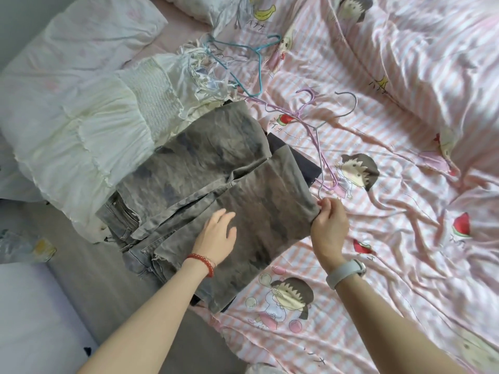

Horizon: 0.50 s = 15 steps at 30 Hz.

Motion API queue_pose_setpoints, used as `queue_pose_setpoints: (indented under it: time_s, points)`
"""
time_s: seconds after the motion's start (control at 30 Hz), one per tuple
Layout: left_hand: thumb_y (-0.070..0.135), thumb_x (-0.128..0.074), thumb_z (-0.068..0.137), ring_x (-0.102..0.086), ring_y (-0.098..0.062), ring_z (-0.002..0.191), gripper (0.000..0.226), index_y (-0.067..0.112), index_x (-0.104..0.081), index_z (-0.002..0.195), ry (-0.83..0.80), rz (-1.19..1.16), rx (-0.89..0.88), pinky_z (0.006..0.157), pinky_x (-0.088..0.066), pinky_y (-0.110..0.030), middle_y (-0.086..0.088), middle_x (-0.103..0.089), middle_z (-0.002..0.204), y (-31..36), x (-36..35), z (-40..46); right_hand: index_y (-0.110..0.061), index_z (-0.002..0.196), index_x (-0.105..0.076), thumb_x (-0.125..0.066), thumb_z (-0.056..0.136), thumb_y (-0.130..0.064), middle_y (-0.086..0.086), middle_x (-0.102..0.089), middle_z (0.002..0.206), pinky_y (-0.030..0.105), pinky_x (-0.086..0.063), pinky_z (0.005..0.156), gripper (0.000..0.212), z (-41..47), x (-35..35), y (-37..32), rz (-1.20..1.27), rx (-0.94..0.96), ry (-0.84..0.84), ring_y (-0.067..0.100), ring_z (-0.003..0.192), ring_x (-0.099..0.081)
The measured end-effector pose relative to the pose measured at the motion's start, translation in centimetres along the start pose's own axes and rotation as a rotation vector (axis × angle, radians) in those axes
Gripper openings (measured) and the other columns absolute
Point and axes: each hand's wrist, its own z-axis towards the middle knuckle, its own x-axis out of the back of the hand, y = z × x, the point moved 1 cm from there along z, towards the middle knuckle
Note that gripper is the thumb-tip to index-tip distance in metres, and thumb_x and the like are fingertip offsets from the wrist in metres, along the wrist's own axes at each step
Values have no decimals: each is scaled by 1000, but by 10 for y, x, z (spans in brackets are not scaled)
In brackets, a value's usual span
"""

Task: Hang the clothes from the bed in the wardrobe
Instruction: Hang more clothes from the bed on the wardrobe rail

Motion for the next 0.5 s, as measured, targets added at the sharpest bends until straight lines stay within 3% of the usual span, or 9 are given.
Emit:
queue_pose_setpoints:
  time_s: [0.2, 0.37, 0.5]
  points:
    - [25, -47, 94, -23, -22, 137, 49, 14, -35, 139, 358, -70, -289, 109, -23, -36, -8, -26, 149, 52, 67, -9, 3, 80, -60, -44, 88, -10, 19, -60, 60, 29, -28, 52, 22, -24, 30, -45, -23, 333, 33, 36, 52, -54]
    - [27, -53, 91, -19, -33, 139, 52, 18, -38, 139, 531, 281, -555, 109, -20, -47, -10, -28, 150, 68, 119, -34, 1, 78, -60, -46, 89, -10, 10, -60, 53, 32, -41, 40, 21, -31, 48, -99, -16, 688, -53, 30, 39, -54]
    - [26, -58, 88, -24, -28, 139, 33, 17, -59, 120, 606, 429, -562, 109, -13, -58, -2, -46, 140, 55, 162, -61, -1, 79, -63, -47, 88, -10, 6, -65, 55, 29, -45, 46, 20, -42, 49, -153, -9, 860, -77, 28, 42, -58]
